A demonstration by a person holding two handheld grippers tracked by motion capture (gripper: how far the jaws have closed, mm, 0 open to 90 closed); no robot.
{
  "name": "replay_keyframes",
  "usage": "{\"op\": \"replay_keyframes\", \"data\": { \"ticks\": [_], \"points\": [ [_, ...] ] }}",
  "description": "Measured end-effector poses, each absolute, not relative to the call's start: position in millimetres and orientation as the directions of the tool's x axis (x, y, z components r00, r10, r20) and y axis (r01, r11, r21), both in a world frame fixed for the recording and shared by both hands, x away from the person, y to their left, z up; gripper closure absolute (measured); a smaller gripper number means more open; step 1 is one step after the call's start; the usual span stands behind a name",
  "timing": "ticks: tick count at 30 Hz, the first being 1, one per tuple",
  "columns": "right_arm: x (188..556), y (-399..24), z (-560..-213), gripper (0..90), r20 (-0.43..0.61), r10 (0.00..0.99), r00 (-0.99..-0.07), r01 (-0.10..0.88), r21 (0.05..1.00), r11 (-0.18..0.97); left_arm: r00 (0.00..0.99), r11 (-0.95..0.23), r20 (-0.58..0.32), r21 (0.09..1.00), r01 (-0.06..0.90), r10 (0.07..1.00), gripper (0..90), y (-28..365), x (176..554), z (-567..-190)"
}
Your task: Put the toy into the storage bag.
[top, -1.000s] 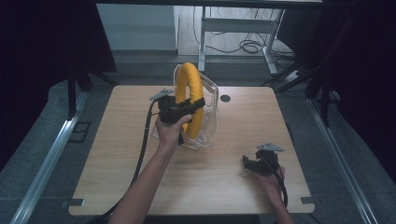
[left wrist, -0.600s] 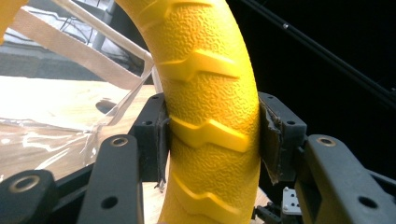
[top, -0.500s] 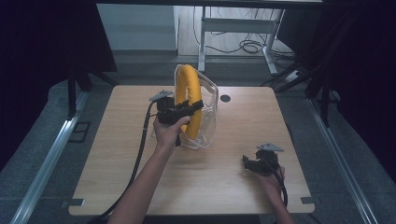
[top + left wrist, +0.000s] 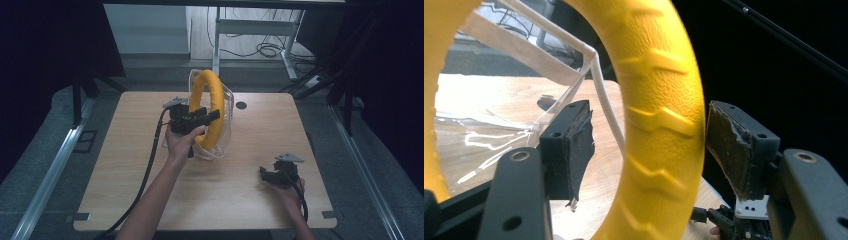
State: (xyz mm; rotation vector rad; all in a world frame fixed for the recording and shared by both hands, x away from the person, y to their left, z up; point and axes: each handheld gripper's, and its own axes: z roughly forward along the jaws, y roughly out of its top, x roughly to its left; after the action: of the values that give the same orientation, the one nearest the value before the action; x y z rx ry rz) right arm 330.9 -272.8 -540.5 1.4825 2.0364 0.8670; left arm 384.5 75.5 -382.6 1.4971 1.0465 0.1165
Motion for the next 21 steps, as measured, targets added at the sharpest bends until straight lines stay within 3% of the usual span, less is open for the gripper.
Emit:
{"op": "replay_keyframes", "data": {
  "ticks": [11, 21],
  "points": [
    [331, -273, -540, 17.7, -0.009, 0.953, -0.304, 0.655, 0.724, 0.216, 0.619, 0.068, -0.398, 0.871, 0.486, 0.677, 27.3, 107, 354, -381],
    [331, -272, -540, 17.5, -0.006, 0.954, -0.299, 0.657, 0.724, 0.211, 0.666, -0.052, -0.305, 0.887, 0.46, 0.68, 26.5, 135, 320, -390]
  ]
}}
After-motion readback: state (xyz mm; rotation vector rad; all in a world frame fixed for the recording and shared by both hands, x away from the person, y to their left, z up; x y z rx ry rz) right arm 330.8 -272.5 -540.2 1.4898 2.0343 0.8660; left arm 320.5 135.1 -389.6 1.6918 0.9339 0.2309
